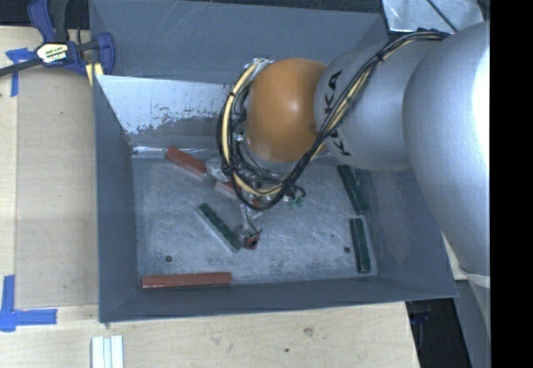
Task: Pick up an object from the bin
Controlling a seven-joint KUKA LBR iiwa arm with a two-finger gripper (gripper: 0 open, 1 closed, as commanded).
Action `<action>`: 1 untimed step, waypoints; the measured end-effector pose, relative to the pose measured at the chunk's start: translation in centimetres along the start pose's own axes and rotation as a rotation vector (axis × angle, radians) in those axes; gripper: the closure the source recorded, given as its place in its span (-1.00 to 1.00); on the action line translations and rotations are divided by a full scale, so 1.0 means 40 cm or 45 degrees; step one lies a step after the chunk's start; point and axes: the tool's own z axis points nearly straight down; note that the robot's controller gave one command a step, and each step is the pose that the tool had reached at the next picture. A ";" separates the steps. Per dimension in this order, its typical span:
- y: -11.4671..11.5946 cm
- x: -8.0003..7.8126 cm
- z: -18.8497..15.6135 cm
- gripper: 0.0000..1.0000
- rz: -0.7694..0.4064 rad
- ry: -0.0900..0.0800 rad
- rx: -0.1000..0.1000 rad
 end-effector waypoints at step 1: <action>0.001 0.067 -0.058 -1.00 0.296 -0.002 0.000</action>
Offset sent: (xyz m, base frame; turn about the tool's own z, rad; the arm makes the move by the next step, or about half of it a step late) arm -0.0252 -0.0101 0.0226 0.2322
